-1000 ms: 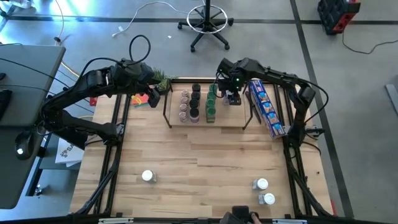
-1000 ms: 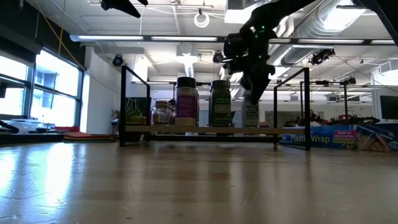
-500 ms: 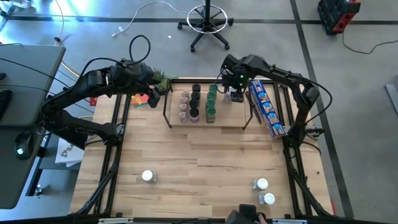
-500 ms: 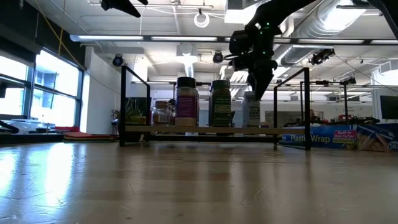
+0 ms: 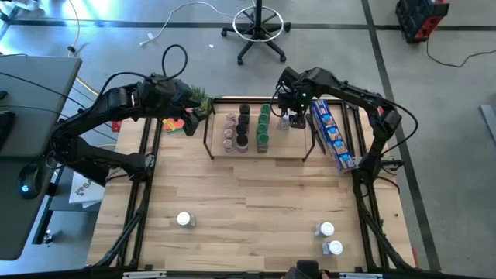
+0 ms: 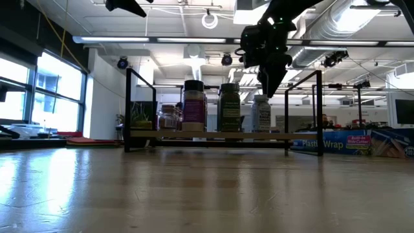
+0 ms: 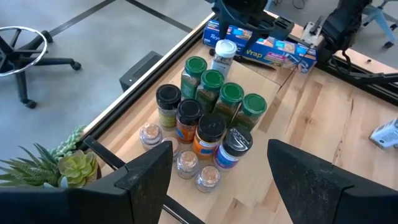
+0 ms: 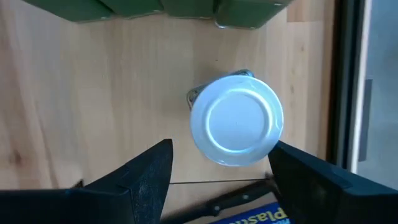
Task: Shelf spices
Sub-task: Put the white seasoning bottle on the shelf
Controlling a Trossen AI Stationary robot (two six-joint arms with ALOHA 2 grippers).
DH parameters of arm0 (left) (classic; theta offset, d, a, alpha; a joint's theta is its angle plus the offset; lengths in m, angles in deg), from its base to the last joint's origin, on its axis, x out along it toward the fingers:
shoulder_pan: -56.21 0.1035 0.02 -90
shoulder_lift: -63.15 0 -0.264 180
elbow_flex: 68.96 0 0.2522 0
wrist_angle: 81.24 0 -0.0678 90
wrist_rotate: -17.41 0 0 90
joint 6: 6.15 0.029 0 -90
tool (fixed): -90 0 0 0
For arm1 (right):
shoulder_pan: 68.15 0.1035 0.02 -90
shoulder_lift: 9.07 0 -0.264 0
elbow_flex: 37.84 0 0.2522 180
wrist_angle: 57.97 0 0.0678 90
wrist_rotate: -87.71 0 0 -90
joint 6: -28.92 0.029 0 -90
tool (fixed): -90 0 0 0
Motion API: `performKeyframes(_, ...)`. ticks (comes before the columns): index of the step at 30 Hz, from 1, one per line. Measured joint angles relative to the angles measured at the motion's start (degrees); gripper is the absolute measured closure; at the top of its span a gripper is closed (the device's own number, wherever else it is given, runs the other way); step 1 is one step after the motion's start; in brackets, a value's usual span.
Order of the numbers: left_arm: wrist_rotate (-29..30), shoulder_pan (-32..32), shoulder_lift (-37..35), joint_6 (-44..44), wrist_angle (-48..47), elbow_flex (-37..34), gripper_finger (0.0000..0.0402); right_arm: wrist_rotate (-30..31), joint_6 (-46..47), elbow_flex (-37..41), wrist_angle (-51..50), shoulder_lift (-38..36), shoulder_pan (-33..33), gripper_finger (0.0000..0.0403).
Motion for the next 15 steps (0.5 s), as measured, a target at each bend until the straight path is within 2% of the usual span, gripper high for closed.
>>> performKeyframes(7, 0.20, 0.03, 0.00, -0.40, -0.04, 0.02, 0.0143, -0.08, 0.43, 0.00, -0.42, 0.00, 1.93, 0.0144)
performKeyframes(15, 0.29, 0.04, 0.00, 0.10, -0.06, 0.04, 0.0143, 0.44, 5.31, 0.00, -0.28, -0.02, 1.85, 0.0144)
